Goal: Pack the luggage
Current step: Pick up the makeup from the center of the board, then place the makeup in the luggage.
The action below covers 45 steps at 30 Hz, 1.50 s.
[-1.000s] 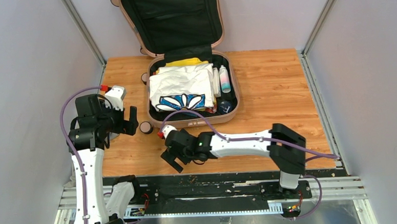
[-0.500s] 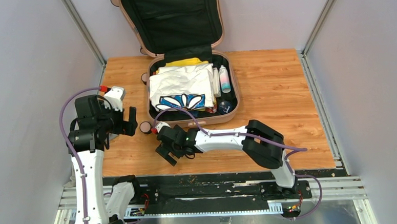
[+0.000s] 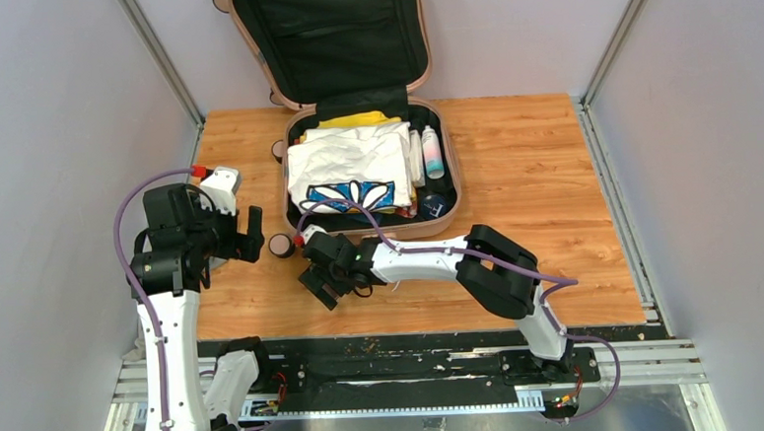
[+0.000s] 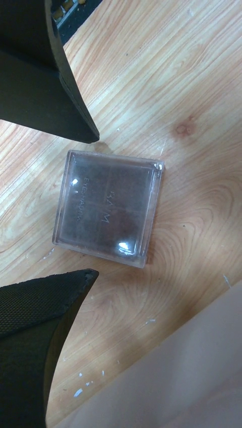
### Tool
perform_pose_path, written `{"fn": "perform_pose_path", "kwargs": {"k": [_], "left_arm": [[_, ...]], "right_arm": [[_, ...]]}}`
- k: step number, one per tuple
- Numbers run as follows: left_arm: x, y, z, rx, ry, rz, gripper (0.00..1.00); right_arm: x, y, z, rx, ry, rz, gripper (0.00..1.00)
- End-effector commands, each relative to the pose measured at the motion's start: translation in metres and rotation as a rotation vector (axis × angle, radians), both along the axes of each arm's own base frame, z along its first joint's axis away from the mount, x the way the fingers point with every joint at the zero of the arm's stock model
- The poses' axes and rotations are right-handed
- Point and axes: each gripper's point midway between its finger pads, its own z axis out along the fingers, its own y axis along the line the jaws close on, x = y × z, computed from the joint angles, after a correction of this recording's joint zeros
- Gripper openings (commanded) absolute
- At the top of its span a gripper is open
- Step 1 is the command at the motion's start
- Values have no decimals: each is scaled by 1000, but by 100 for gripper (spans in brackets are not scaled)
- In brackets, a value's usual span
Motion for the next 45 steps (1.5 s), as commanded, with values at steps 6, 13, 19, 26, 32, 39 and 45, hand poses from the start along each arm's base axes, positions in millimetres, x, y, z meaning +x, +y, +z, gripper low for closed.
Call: {"fn": "perform_pose_path", "kwargs": {"k": [6,13,19,26,32,39,45], "left_arm": [[0,-1,13,9,-24,-13,100],[-1,-1,12,8,-24,-10,100],[0,1,10,17,-15,-6,100],[0,2,9,26,-13,-6,100],[0,2,6,24,-5,-8,100],[-2,2,5,26,-7,-9,100],[-2,1,3,25,-3,-10,100]], "right_arm": [[-2,5,-18,-15,50,1,90],[5,-1,-15,-47,4,-36,71],[7,-8,12,-27,-42,-51,64],[-1,-14,85,113,-56,-55,61],[25,-49,167,272,-114,-161,61],[122,-166,176,227,-118,-544,60],[159,-234,134,135,-82,-758,60]]}}
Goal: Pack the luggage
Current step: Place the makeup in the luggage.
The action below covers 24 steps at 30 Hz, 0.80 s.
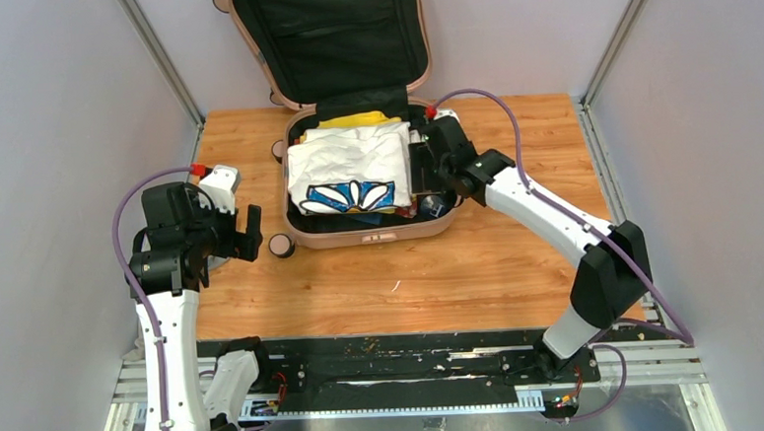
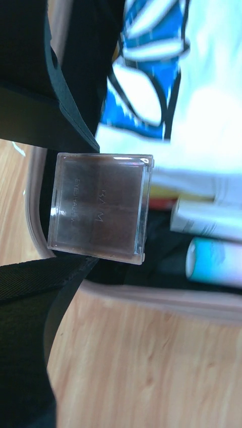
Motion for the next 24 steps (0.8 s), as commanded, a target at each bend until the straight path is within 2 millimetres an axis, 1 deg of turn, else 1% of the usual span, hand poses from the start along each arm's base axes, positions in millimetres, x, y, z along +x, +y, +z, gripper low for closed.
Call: {"fn": "perform_pose_path", "kwargs": {"k": [1,3,6,10,13,15,16,18,19,21,22,24], "left_arm": [[-4,-1,-1,5,7,-9,100],[-3,-1,0,5,4,-11,100],[-4,-2,-1,4,6,-14,100],[-4,-1,-7,10,19,-17,100],[-3,0,-11,12,35,-18,100],[-1,0,-13,10,45,-18,100],[0,0,-14,10,50,-20,100],[3,1,-17,8,65,-21,100],[4,1,-19,8,73,-22,100],[8,2,-22,4,87,-17,100],[11,3,-25,3,95,-14,100],[16,4,-29,0,105,-6,100]], "right_arm": [[4,-37,-47,-78,127,-116,60],[11,-42,-56,-79,145,-138,60],[21,-43,-65,-82,166,-154,61],[23,-41,-76,-83,193,-159,64],[24,-40,-82,-80,217,-159,77],[24,-41,-81,-74,223,-154,87],[24,-41,-78,-69,221,-152,90],[26,-40,-64,-45,198,-138,95],[29,-40,-53,-30,178,-134,97],[40,-42,-30,-4,124,-132,98],[51,-43,-11,20,81,-134,98],[73,-48,18,57,18,-135,98]]}}
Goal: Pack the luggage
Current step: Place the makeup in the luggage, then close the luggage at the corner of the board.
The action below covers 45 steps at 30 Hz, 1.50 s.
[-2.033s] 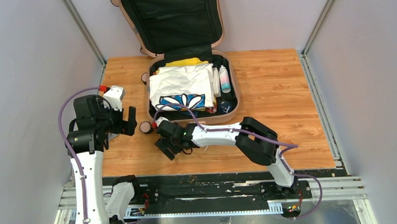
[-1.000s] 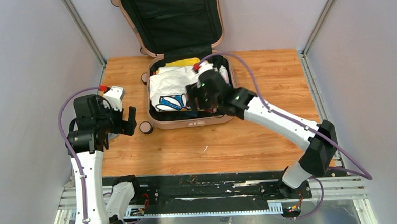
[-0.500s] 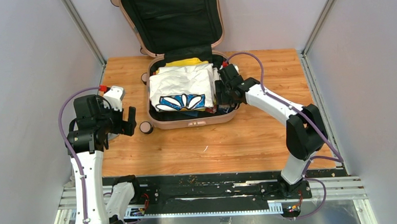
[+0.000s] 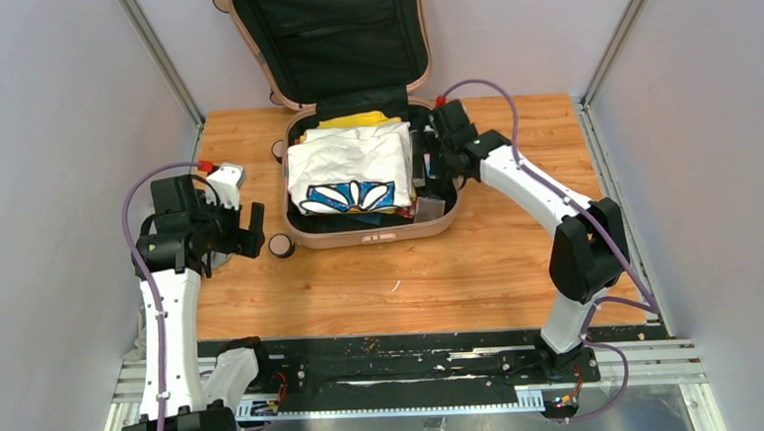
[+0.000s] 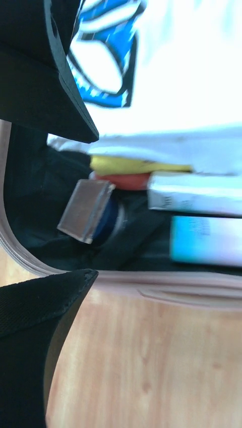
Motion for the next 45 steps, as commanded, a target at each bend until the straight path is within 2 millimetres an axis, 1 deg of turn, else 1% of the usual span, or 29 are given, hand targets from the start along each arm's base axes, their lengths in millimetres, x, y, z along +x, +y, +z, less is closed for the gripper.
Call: {"fn": "perform_pose_path", "kwargs": {"k": [1,4,6,9,10,11,12,15,19,21,24,26,29,31,32,33,34,37,39,40,42,45], "left_arm": [[9,2,-12,0,28,2,100],[15,4,-21,0,48,8,100],[19,6,-30,5,59,15,100],[25,10,-45,15,79,21,100],[29,10,-50,11,89,22,100],[33,10,-54,5,97,20,100],[36,9,-58,-2,105,17,100],[47,8,-71,-18,133,3,100],[54,9,-88,-6,156,-27,100],[56,9,-96,2,155,-50,100],[56,7,-107,4,171,-81,100],[57,6,-115,-5,198,-95,100],[64,4,-126,-29,223,-88,100],[69,2,-130,-53,233,-77,100],[70,1,-132,-67,241,-70,100],[72,0,-133,-77,246,-64,100],[74,0,-134,-85,247,-58,100],[78,-2,-134,-108,249,-40,100],[82,-1,-134,-118,246,-18,100],[84,-1,-134,-125,246,-2,100],[89,1,-135,-132,245,27,100],[96,5,-137,-134,244,70,100]], "right_arm": [[50,-15,91,96,-197,-13,97],[90,-21,129,142,-290,-14,94],[120,-24,149,141,-375,-8,92],[158,-13,173,144,-496,62,91],[175,-10,167,125,-516,80,90],[188,-7,170,117,-553,87,90],[200,-5,178,112,-601,92,90],[232,-2,186,104,-733,106,88],[259,3,197,138,-951,117,86],[270,-2,203,142,-1043,87,84],[286,-5,208,161,-1124,49,80],[291,-7,210,168,-1171,28,77],[291,-5,213,191,-1236,30,76],[296,-4,211,203,-1255,41,75],[297,-4,217,213,-1276,51,75],[299,-2,219,225,-1287,64,73],[299,-1,221,237,-1301,76,70],[294,5,227,283,-1337,136,53],[285,11,230,314,-1350,190,41],[280,16,228,327,-1346,221,35],[266,19,232,342,-1348,261,25],[246,20,232,360,-1334,306,8]]}}
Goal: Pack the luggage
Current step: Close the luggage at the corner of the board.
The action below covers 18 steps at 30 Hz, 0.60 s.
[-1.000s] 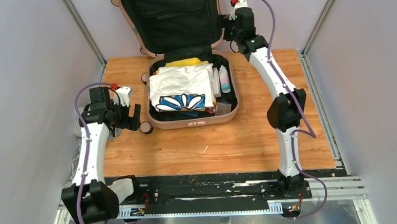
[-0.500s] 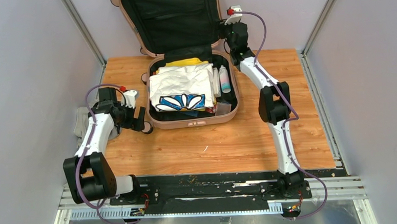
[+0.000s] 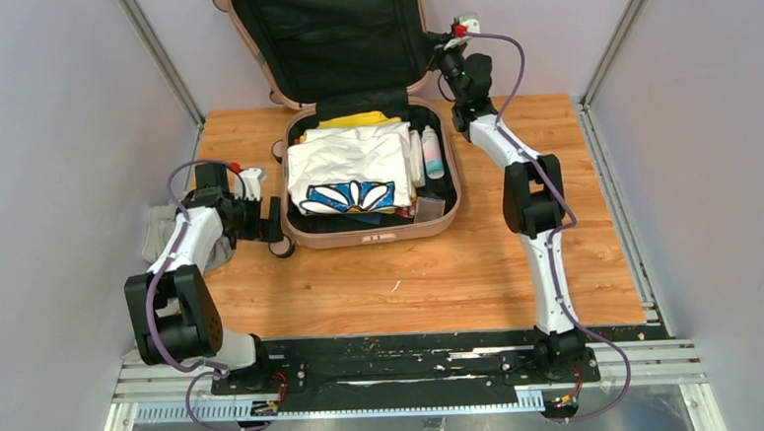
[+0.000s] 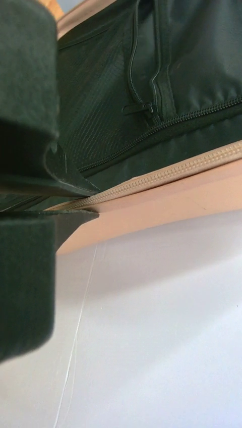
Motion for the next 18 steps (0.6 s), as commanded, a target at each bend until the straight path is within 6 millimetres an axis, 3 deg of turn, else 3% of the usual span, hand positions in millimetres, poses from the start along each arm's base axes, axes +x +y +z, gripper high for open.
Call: {"fn": "perform_pose_path", "kwargs": {"k": [1,3,4,11,16,18], "left_arm": [[23,3,7,-5,-44,68,100],[27,7,5,8,-41,90,100],[30,9,6,14,-46,101,100],[43,16,3,26,-49,176,100],[36,17,2,30,-14,192,100],[28,19,5,46,-7,183,100]], "right_arm": [[-46,7,38,-1,-88,129,3],[-60,5,32,-5,-66,148,0],[-68,4,38,-1,-74,154,0],[-127,-11,-9,8,31,172,0],[-166,-32,-50,37,137,132,2],[-178,-36,-57,48,163,133,4]]}}
